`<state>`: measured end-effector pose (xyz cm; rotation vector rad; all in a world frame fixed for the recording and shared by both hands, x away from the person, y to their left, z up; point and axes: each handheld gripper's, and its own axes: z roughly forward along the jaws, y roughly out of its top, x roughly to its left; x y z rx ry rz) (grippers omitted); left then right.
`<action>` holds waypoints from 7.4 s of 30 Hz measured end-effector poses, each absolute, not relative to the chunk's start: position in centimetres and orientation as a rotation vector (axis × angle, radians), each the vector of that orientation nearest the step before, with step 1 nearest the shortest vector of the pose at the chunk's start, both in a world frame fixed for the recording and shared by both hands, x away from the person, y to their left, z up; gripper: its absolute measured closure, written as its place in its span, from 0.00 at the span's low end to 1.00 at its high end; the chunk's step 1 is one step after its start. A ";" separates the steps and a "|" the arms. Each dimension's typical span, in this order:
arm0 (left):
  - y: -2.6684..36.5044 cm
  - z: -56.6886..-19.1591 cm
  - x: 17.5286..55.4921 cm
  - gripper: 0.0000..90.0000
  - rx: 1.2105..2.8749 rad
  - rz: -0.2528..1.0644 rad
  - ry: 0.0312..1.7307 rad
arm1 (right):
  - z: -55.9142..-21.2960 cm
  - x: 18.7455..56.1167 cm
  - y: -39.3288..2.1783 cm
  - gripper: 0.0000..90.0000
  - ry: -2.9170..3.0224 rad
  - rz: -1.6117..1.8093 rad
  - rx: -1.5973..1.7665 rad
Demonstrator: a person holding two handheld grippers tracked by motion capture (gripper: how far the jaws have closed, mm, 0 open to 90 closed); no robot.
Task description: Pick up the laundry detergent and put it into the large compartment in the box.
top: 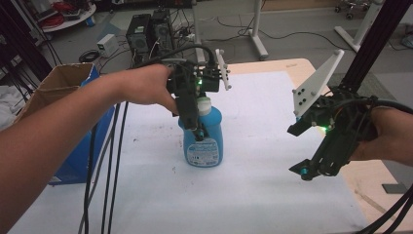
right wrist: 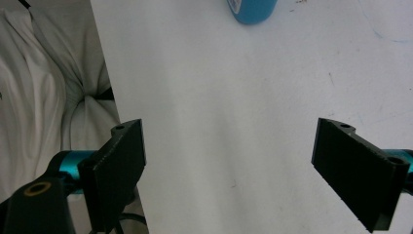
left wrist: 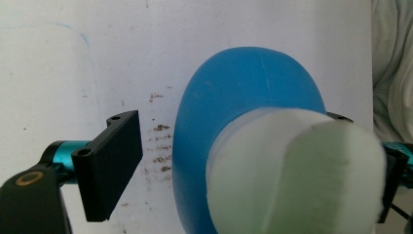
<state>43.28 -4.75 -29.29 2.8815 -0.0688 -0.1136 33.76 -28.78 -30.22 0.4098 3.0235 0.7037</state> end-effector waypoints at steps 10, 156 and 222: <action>-4.9 -29.3 43.2 0.20 2.882 -0.114 -0.085 | -30.3 33.8 -28.8 0.13 3.026 0.704 0.405; 25.4 -13.6 41.0 0.42 2.826 0.169 0.810 | -30.0 34.8 -26.2 0.13 3.058 0.662 0.376; 26.0 -28.3 43.4 0.36 2.850 0.032 0.863 | -31.8 35.4 -26.1 0.13 3.096 0.633 0.408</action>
